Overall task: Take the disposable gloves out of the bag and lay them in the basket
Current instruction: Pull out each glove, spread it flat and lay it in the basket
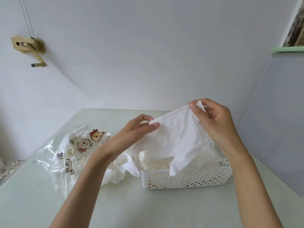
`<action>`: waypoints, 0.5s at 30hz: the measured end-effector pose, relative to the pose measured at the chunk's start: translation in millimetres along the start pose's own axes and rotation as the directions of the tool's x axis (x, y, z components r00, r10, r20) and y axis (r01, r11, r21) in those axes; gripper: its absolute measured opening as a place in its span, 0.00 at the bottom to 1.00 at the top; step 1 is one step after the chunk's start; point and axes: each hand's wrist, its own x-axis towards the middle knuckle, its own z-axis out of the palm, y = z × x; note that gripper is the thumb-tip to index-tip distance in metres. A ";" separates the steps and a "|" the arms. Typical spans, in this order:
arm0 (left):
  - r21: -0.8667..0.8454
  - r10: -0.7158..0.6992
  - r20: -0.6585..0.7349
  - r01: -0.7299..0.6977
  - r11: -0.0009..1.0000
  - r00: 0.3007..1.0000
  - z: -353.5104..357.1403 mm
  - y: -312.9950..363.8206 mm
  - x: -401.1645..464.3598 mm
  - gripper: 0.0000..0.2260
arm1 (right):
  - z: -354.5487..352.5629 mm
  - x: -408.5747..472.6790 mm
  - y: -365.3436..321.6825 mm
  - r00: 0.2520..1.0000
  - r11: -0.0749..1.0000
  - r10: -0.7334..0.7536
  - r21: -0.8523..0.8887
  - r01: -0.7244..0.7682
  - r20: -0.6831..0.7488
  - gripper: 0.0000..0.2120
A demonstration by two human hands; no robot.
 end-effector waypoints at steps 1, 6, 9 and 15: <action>-0.023 -0.036 0.085 0.038 0.999 0.996 -0.1 -0.6 -0.9 0.14 | 1.1 -1.2 -0.7 0.999 1.000 -0.001 0.010 0.001 0.041 0.06; 0.113 -0.017 0.174 -0.002 0.994 0.985 11.4 9.2 -12.0 0.20 | 3.7 -3.8 -1.8 0.994 0.997 0.026 0.069 -0.033 0.110 0.07; 0.132 -0.017 0.043 0.011 0.991 0.999 9.3 8.7 -8.7 0.27 | -4.3 -4.1 1.2 0.993 0.995 0.057 0.081 -0.066 0.104 0.13; 0.127 0.051 -0.051 -0.044 0.991 0.997 -0.9 -2.1 1.2 0.24 | -6.9 -2.0 3.6 0.988 0.980 0.152 0.129 -0.150 0.001 0.27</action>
